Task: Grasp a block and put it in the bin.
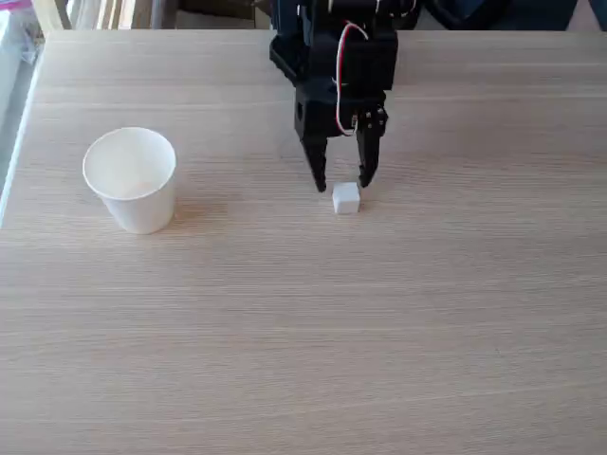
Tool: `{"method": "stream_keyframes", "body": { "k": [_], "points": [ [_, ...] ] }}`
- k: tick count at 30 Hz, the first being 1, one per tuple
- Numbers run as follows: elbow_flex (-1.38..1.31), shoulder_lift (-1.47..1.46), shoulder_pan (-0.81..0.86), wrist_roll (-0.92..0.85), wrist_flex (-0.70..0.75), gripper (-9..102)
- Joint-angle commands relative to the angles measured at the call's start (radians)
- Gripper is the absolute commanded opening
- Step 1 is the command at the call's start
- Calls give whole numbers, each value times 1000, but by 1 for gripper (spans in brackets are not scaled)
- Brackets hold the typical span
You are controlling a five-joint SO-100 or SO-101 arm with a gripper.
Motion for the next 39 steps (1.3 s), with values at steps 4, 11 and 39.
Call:
{"method": "stream_keyframes", "body": {
  "k": [4,11,39],
  "points": [
    [-75,-46,-26,25,-20,28],
    [-123,-112,-28,43,-28,27],
    [-141,-183,-15,46,-57,25]
  ]
}}
